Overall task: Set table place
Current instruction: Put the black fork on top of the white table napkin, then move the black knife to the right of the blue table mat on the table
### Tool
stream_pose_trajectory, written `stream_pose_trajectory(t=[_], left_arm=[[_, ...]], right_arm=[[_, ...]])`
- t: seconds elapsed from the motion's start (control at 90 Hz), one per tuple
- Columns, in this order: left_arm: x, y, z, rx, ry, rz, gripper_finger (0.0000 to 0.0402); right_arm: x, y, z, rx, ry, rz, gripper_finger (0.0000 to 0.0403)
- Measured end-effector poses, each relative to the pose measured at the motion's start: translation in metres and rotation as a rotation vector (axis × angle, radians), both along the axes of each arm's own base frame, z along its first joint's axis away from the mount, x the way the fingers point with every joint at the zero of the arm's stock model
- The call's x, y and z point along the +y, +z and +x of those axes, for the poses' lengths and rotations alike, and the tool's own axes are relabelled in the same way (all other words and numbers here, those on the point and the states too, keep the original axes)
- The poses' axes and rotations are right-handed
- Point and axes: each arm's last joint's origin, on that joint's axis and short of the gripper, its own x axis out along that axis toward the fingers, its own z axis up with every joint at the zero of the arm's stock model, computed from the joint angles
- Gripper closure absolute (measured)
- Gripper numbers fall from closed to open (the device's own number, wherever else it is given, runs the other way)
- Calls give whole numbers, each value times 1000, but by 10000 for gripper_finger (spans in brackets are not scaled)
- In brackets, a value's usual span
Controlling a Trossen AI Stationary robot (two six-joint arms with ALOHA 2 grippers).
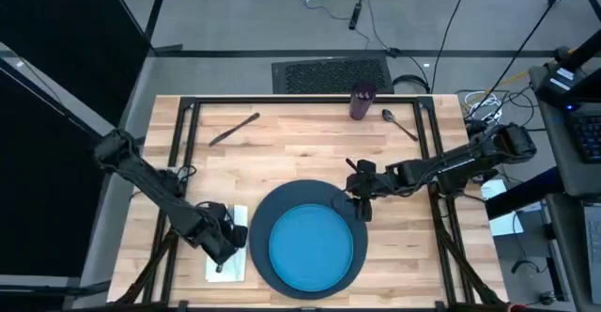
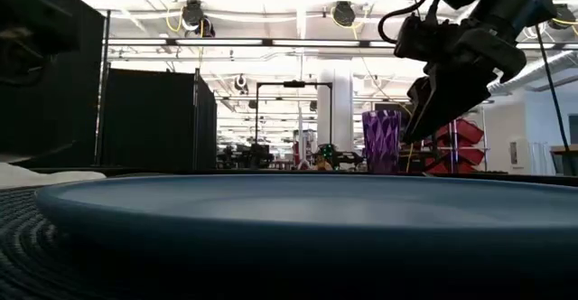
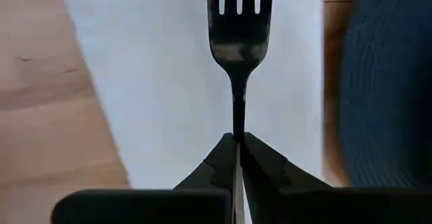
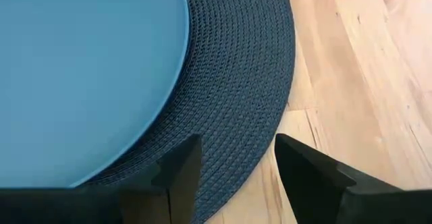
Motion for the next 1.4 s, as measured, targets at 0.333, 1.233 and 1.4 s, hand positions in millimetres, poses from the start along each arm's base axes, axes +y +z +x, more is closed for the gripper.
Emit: stream_pose_trajectory(t=[0.333, 1.233, 1.4], left_arm=[[-4, -16, 5, 47, 0, 17, 401], [-9, -26, 11, 36, -74, 24, 324], [-3, -14, 10, -4, -141, 32, 306]], right_arm=[[0, 0, 0, 0, 0, 0, 227], [1, 0, 0, 0, 3, 2, 227], [1, 0, 0, -1, 3, 2, 227]])
